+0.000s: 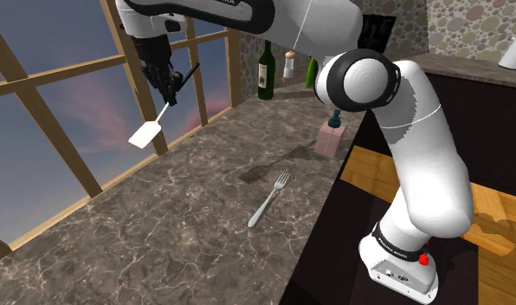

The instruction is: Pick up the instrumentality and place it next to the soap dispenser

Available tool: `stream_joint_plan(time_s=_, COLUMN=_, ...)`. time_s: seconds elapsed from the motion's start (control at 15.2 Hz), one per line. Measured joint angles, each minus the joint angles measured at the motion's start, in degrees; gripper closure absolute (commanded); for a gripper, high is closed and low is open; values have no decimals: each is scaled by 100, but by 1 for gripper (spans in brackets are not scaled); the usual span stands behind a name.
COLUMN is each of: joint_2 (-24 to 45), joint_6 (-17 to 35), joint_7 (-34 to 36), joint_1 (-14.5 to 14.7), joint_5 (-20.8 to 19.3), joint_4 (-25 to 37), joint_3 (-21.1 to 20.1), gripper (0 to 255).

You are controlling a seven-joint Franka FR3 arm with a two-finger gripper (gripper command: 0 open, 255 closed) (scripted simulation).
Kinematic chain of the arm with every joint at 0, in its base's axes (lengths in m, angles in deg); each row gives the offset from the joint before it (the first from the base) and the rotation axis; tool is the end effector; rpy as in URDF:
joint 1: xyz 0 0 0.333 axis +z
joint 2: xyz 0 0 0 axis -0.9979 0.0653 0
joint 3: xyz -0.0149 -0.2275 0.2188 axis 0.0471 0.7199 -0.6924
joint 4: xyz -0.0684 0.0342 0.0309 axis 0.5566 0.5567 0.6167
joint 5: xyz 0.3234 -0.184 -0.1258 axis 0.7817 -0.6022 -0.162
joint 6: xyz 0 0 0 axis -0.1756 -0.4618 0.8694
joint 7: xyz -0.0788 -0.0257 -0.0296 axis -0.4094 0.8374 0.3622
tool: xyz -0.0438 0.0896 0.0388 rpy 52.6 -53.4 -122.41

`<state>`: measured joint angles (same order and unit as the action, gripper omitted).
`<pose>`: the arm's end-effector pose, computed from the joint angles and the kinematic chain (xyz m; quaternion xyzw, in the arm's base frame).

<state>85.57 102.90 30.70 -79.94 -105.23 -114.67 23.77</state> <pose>0.6493 0.2554 0.5916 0.7484 -0.6624 0.0255 0.0210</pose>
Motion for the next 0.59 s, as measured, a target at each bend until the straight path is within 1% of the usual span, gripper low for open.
stream_joint_plan(time_s=0.07, joint_2=74, joint_6=-123, joint_7=-27, joint_1=83, joint_5=-34, joint_4=208, joint_3=27, gripper=255)
stream_joint_plan(time_s=0.13, joint_2=-121, joint_6=-26, joint_7=-13, joint_1=-98, joint_5=43, joint_4=-122, joint_3=-39, gripper=255)
stream_joint_plan(time_s=0.33, joint_2=-989, joint_6=562, joint_7=-130, joint_1=-998, joint_5=442, joint_4=-1602, joint_3=-260, gripper=255)
stream_joint_plan(time_s=0.53, joint_2=-1762, joint_6=985, joint_7=-419, joint_1=-1744, joint_5=860, joint_4=-2715, joint_3=-355, gripper=255)
stream_joint_plan(time_s=0.59, joint_2=-1909, joint_6=1058, joint_7=-557, joint_1=-1922, joint_5=951, joint_4=-2900, joint_3=-346, gripper=255)
